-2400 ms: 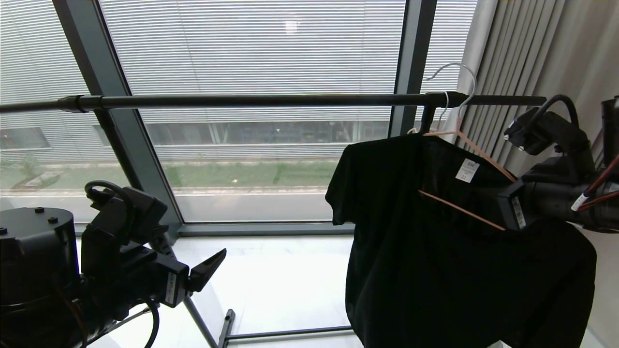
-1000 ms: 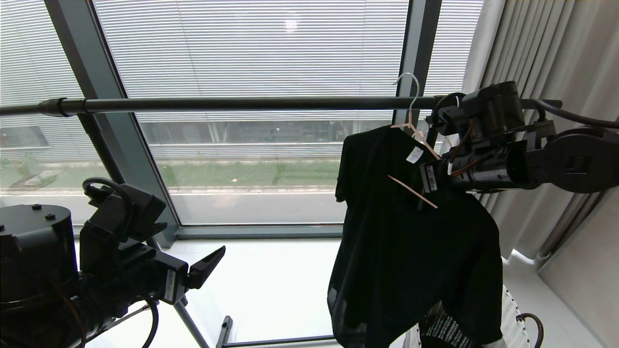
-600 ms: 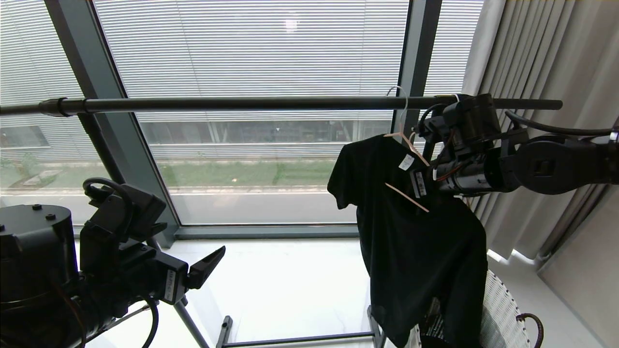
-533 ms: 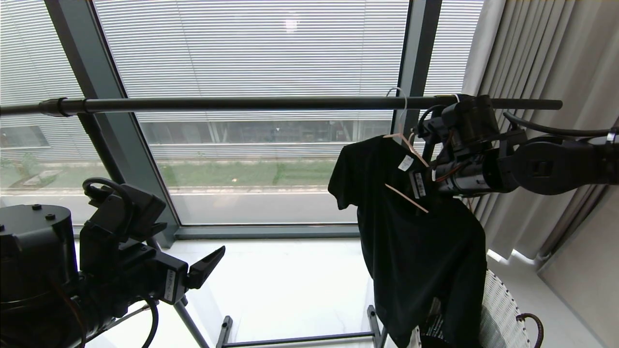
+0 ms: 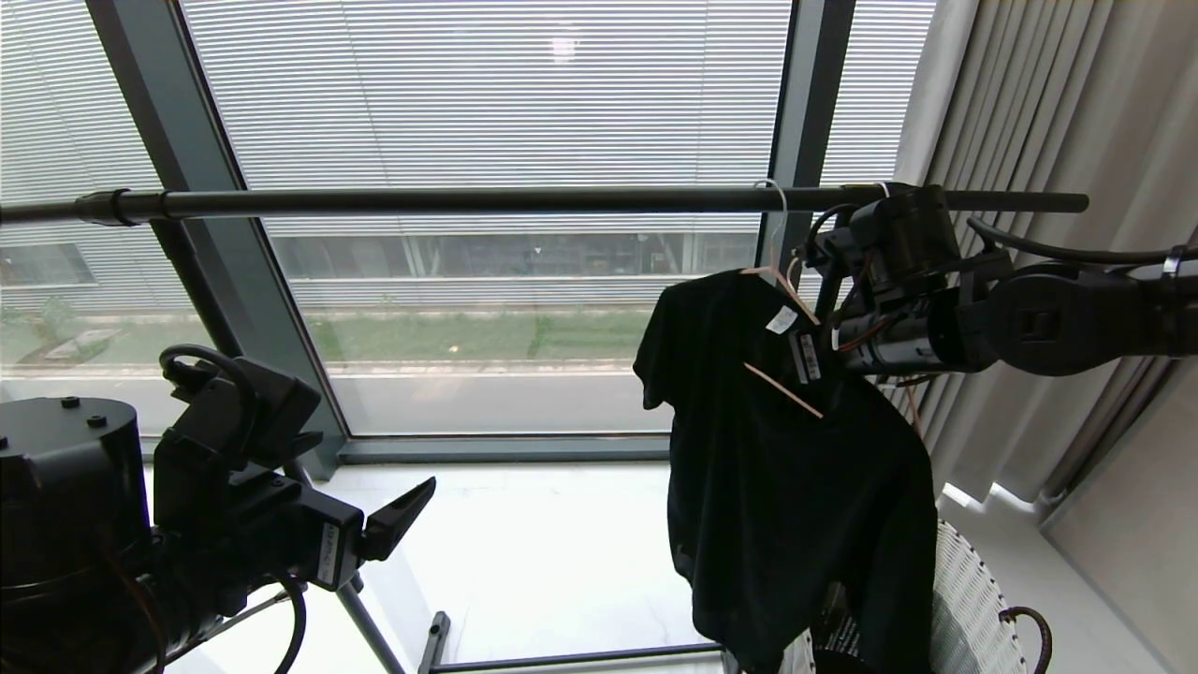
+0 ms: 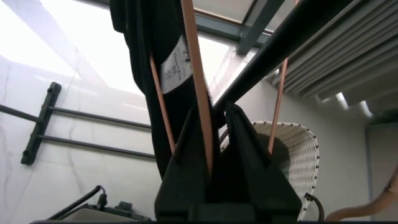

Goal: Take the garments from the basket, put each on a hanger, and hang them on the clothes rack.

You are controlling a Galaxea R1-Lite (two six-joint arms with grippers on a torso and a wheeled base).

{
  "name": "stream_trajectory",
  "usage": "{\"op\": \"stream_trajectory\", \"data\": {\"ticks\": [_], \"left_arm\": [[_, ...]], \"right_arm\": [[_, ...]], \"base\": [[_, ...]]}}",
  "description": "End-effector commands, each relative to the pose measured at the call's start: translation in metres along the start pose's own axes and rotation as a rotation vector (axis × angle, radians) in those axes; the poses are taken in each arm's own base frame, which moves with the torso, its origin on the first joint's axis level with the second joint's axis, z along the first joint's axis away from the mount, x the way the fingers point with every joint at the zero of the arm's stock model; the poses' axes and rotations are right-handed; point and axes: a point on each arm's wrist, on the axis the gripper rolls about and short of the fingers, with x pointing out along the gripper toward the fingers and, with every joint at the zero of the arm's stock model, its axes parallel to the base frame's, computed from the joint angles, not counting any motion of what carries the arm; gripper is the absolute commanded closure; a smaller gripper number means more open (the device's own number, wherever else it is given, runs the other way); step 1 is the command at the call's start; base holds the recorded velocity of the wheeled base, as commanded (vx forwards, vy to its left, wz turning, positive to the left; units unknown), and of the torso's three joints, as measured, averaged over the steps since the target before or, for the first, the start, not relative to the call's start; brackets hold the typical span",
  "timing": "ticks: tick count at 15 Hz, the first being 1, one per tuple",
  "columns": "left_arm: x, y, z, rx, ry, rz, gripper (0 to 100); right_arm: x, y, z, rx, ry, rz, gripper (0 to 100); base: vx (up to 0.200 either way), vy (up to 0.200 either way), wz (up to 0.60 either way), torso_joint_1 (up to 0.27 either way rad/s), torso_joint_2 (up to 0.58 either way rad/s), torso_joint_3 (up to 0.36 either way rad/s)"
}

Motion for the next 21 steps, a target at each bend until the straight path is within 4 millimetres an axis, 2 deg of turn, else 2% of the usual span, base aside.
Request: {"op": "stream_trajectory", "data": {"ticks": [1, 2, 4, 5, 6, 8, 10, 12, 14, 16, 18, 21], "left_arm": [[0.000, 0.000, 0.000, 0.000, -0.001, 0.001, 0], [0.000, 0.000, 0.000, -0.001, 0.001, 0.002, 0], [0.000, 0.001, 0.000, -0.005, 0.000, 0.005, 0], [0.000, 0.003, -0.001, -0.012, 0.003, 0.016, 0], [0.001, 0.008, -0.002, -0.022, 0.010, 0.042, 0], [0.002, 0.014, -0.004, -0.036, 0.020, 0.075, 0], [0.002, 0.022, -0.005, -0.052, 0.028, 0.116, 0], [0.001, 0.029, -0.006, -0.064, 0.035, 0.149, 0], [0.000, 0.033, -0.007, -0.072, 0.033, 0.170, 0], [-0.003, 0.039, -0.007, -0.087, 0.031, 0.205, 0], [-0.006, 0.044, -0.008, -0.098, 0.030, 0.236, 0], [-0.007, 0.047, -0.009, -0.103, 0.030, 0.249, 0]], "right_arm": [[-0.003, -0.001, 0.001, 0.000, -0.004, 0.001, 0], [-0.004, -0.001, 0.002, 0.003, -0.007, 0.001, 0], [-0.027, -0.005, 0.011, 0.007, -0.051, 0.006, 0], [-0.042, -0.009, 0.014, 0.001, -0.056, 0.006, 0], [-0.068, -0.016, 0.015, -0.016, -0.039, 0.004, 0], [-0.107, -0.027, 0.013, -0.036, -0.014, -0.002, 0], [-0.136, -0.036, 0.013, -0.057, -0.047, -0.059, 0], [-0.151, -0.043, 0.009, -0.095, -0.065, -0.125, 0], [-0.157, -0.053, 0.002, -0.126, -0.055, -0.157, 0], [-0.160, -0.065, -0.015, -0.133, -0.011, -0.193, 0], [-0.165, -0.068, -0.029, -0.134, 0.012, -0.200, 0], [-0.169, -0.069, -0.039, -0.139, 0.025, -0.199, 0]], "base": [[0.000, 0.000, 0.00, 0.000, 0.00, 0.000], [0.000, 0.000, 0.00, 0.000, 0.00, 0.000], [0.000, 0.000, 0.00, 0.000, 0.00, 0.000], [0.000, 0.000, 0.00, 0.000, 0.00, 0.000], [0.000, 0.000, 0.00, 0.000, 0.00, 0.000], [0.000, 0.000, 0.00, 0.000, 0.00, 0.000], [0.000, 0.000, 0.00, 0.000, 0.00, 0.000], [0.000, 0.000, 0.00, 0.000, 0.00, 0.000], [0.000, 0.000, 0.00, 0.000, 0.00, 0.000], [0.000, 0.000, 0.00, 0.000, 0.00, 0.000], [0.000, 0.000, 0.00, 0.000, 0.00, 0.000], [0.000, 0.000, 0.00, -0.025, 0.04, 0.033]]}}
